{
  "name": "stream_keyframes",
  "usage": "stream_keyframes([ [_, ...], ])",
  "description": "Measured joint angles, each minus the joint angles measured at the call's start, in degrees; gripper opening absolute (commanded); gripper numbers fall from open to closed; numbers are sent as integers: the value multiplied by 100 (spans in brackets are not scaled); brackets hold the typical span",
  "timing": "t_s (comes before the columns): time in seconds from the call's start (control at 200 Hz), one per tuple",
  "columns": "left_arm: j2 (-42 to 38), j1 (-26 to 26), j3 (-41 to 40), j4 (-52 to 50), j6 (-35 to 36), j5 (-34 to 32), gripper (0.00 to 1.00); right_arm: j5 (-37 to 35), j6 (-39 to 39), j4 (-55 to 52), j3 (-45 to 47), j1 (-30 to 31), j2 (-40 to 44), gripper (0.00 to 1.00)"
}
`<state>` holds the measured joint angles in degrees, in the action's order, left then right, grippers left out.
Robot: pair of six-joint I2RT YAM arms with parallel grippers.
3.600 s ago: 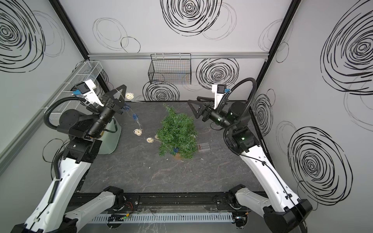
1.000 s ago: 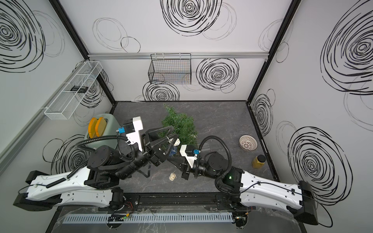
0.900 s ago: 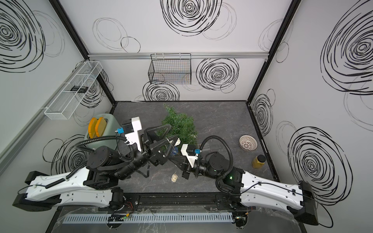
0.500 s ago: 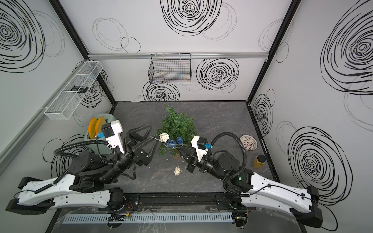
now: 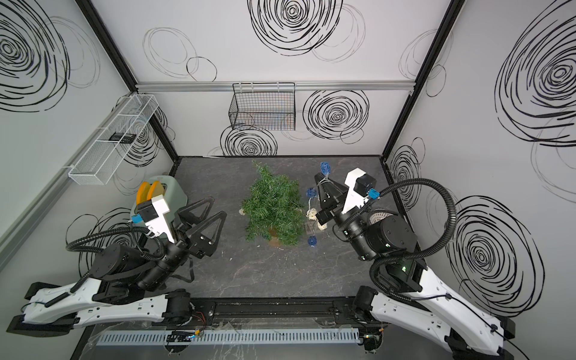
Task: Remove string lights from the small christmas tree
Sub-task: Remove the light string from the Christmas tree.
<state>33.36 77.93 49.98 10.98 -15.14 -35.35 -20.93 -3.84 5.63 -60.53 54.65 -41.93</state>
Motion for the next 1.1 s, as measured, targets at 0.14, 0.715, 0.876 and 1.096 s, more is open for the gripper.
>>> stream_keyframes([
  [0.14, -138, -44, -24, -85, 63, -140, 96, 295, -57, -153, -535, -907, -411, 0],
  [0.715, -507, -236, -201, -321, 170, -503, 96, 728, -876, -1008, -1266, -3866, -1097, 0],
  [0.876, -557, -262, -240, -363, 170, -520, 96, 470, -946, -1161, -1403, -4194, -1102, 0],
  [1.096, -632, -302, -249, -446, 170, -544, 96, 186, -942, -1436, -1740, -4306, -1290, 0],
])
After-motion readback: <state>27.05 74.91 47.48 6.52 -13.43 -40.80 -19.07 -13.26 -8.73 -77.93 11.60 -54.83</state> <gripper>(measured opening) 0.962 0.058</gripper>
